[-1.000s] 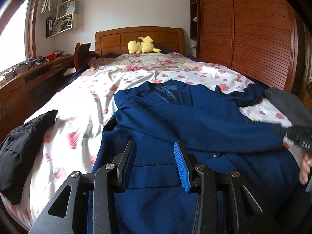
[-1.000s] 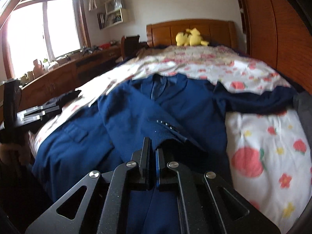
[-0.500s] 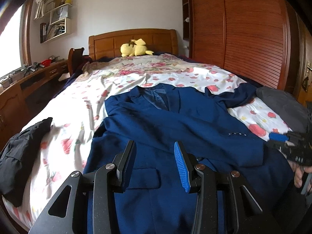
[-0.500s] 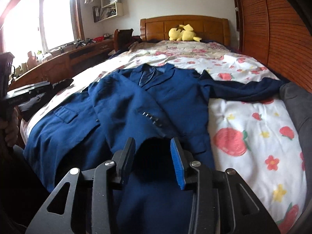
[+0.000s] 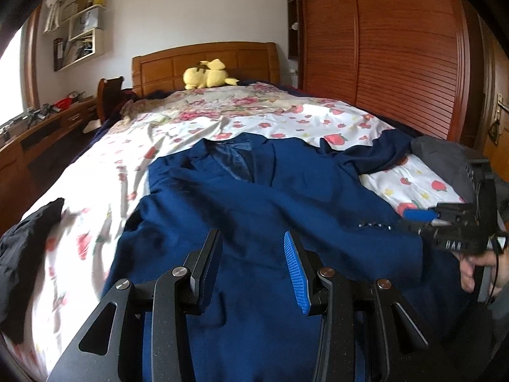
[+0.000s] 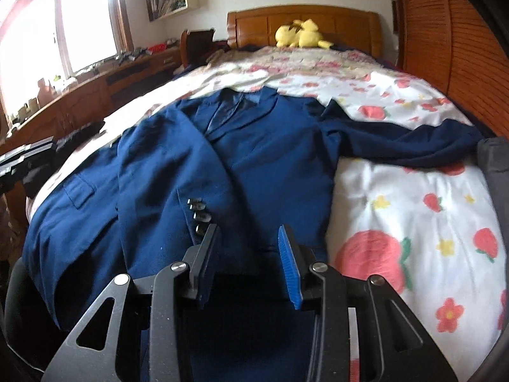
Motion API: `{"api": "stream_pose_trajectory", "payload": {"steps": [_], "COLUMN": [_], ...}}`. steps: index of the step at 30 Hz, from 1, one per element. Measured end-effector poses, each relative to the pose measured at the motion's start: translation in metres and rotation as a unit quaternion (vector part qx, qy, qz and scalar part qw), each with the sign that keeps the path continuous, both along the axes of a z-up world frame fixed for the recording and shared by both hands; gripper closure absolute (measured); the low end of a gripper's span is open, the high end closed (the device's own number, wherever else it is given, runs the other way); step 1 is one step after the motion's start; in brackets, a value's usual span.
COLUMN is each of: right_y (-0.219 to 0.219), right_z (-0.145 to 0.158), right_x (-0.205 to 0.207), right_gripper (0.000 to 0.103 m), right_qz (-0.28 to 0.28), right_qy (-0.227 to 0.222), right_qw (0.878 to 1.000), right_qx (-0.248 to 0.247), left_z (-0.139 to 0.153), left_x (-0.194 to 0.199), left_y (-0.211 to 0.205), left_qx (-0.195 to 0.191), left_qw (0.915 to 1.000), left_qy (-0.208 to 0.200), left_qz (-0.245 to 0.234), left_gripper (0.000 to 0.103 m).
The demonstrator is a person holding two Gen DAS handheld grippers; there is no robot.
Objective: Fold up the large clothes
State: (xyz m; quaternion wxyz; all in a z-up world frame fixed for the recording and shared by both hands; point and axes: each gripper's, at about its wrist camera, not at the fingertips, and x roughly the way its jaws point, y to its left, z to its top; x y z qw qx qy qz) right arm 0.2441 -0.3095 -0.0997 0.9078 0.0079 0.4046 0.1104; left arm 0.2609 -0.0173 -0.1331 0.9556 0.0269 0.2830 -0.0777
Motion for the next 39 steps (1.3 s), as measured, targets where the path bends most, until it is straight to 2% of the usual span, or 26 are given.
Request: {"api": "stream_pose_trajectory", "payload": {"steps": [9,15,18,19,22,27,33,38,39], "right_y": [0.006,0.008,0.014,0.017,0.024,0.01,0.004,0.009,0.009], "right_z": [-0.028,-0.028,-0.026,-0.024,-0.018,0.003,0.009,0.014,0.015], "right_x": [0.001,-0.002,-0.003,-0.004,-0.007,-0.007,0.007,0.008,0.006], "right_gripper": [0.064,0.065,0.079,0.088,0.095,0.096,0.096,0.088,0.082], "right_qz": [-0.002,-0.002,0.01,0.016,0.022,-0.041,-0.084,-0.109,-0.113], "right_qy": [0.029,0.026,0.027,0.024,0.016,-0.017,0.009,0.016,0.015], "right_qw": [1.0,1.0,0.999,0.999,0.999,0.996,0.992,0.986,0.986], "right_qx": [-0.007,-0.009,-0.019,-0.025,-0.046,-0.079,-0.098,-0.122,-0.12], "left_z": [-0.029,-0.049,-0.053,-0.052,-0.051,-0.048,-0.043,-0.038,-0.037], "left_x": [0.065,0.078,0.079,0.078,0.075,0.067,0.054,0.048,0.047], "left_y": [-0.007,-0.007,-0.006,-0.005,-0.003,0.0,0.005,0.012,0.013], "left_qx": [-0.007,-0.013,-0.02,-0.024,-0.031,-0.035,-0.033,-0.038,-0.038], "left_qw": [0.9996,0.9994,0.999,0.9989,0.9986,0.9979,0.9975,0.9971,0.9971], "left_qy": [0.004,0.01,0.014,0.012,0.007,0.0,-0.006,-0.006,-0.007], "left_qz": [-0.026,-0.032,-0.037,-0.038,-0.042,-0.054,-0.063,-0.065,-0.065], "left_gripper": [0.061,0.061,0.061,0.061,0.061,0.061,0.061,0.061,0.061]}}
